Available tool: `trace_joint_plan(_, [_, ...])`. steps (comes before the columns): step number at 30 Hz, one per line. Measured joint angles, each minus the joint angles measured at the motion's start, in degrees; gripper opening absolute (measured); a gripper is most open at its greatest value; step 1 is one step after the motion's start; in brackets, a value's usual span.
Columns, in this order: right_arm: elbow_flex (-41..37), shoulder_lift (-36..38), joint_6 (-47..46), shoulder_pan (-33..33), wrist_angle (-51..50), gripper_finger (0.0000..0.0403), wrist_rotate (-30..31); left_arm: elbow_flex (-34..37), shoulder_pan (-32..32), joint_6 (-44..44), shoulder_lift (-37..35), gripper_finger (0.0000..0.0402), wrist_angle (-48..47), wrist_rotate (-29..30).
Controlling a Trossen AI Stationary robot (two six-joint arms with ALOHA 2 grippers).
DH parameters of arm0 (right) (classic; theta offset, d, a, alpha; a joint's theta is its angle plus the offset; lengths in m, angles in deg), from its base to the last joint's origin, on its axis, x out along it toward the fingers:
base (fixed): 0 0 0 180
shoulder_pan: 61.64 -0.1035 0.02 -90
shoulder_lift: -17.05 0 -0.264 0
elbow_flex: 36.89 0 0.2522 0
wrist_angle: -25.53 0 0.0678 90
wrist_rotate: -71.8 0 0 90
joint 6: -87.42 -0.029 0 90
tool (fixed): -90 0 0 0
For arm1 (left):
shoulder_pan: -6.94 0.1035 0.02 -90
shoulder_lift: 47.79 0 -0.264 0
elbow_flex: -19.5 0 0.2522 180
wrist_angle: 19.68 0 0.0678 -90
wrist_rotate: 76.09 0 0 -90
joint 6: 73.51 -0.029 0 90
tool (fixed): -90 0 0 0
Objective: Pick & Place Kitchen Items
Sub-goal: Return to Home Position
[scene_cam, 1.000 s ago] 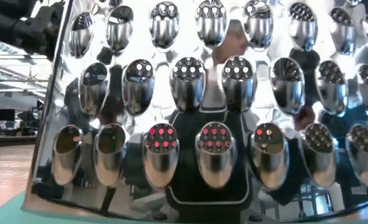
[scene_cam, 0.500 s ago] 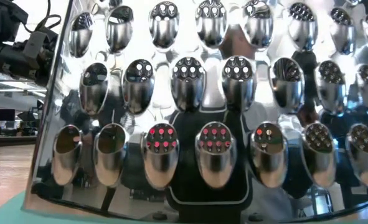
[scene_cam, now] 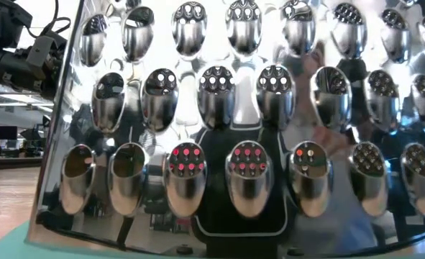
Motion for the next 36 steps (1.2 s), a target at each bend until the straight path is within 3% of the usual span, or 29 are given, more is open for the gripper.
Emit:
trace_joint_plan(10, [0.00,0.28,0.01,0.88,4.16,0.0251,-0.98,0.00,0.02,0.00,0.00,0.0051,0.00,-0.02])
trace_joint_plan(16, [0.04,0.31,-0.01,12.61,9.48,0.0251,-15.64,-0.02,0.04,0.00,0.00,0.0051,-0.02,-0.02])
trace_joint_plan(20, [-0.05,0.33,0.01,15.89,8.49,0.0251,-20.88,-0.02,0.04,0.02,0.00,0.0051,0.02,-0.02])
trace_joint_plan(26, [-1.51,-0.26,0.00,16.68,8.19,0.0251,-24.11,-0.02,0.04,0.02,0.00,0.0051,-0.02,-0.02])
trace_joint_plan(36, [-6.54,-0.26,0.00,16.52,8.74,0.0251,-24.21,-0.07,0.04,0.02,0.02,0.0051,-0.02,-0.02])
